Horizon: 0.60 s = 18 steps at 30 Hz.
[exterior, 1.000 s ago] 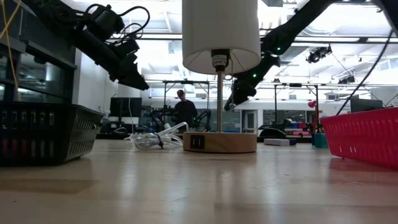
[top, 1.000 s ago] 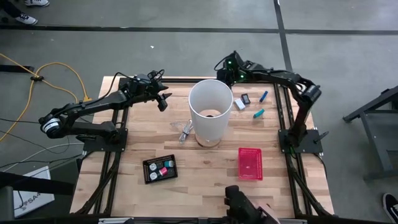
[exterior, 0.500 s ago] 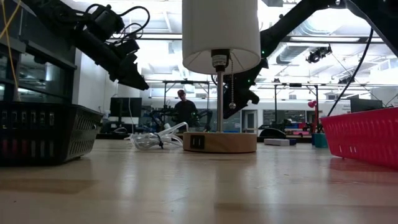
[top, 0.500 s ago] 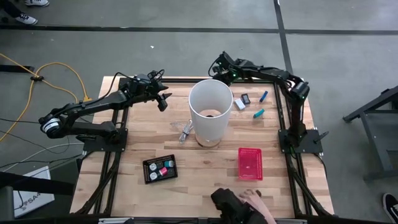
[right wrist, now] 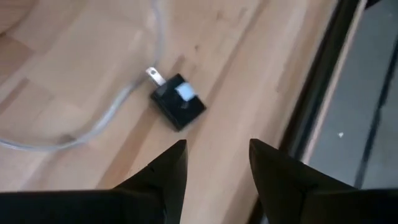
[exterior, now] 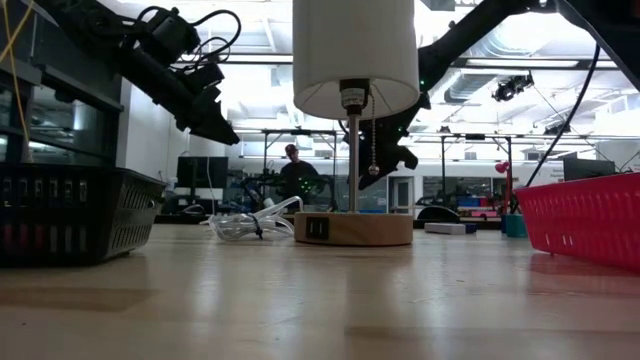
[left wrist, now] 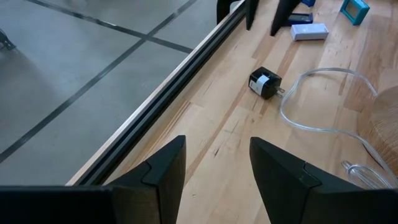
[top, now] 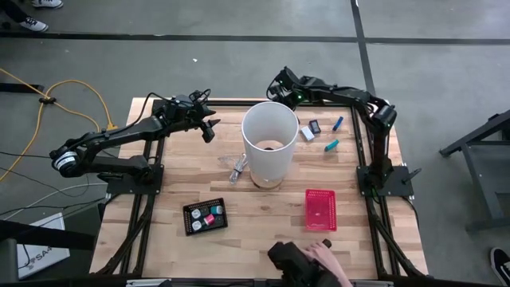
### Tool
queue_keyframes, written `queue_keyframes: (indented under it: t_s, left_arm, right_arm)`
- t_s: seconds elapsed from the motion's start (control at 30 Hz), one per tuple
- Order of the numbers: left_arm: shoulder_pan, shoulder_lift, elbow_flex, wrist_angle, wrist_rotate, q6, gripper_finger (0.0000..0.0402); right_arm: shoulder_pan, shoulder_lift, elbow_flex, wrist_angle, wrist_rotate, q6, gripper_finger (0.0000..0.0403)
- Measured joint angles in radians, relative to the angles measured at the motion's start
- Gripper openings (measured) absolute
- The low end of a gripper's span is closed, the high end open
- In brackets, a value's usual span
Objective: Pick & Place Office items
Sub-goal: Put the black charger adapter into the black bin
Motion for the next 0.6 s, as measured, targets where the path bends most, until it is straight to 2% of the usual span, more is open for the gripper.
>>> queue_keyframes:
  t_s: [0.2,0.4,0.6]
  left_arm:
    - [0.0,0.0,0.0,0.0,0.0,0.0,0.0172]
    - [0.0,0.0,0.0,0.0,0.0,0.0,0.0172]
    - [0.0,0.0,0.0,0.0,0.0,0.0,0.0172]
  right_arm:
    - [-0.008,0.0,0.008,0.078,0.0,-0.001,0.016]
    - [-0.003,0.0,0.063,0.071,-0.056,-0.004,0.016]
    - [-0.002,0.015,0.073,0.034,-0.056,-0.046,0.016]
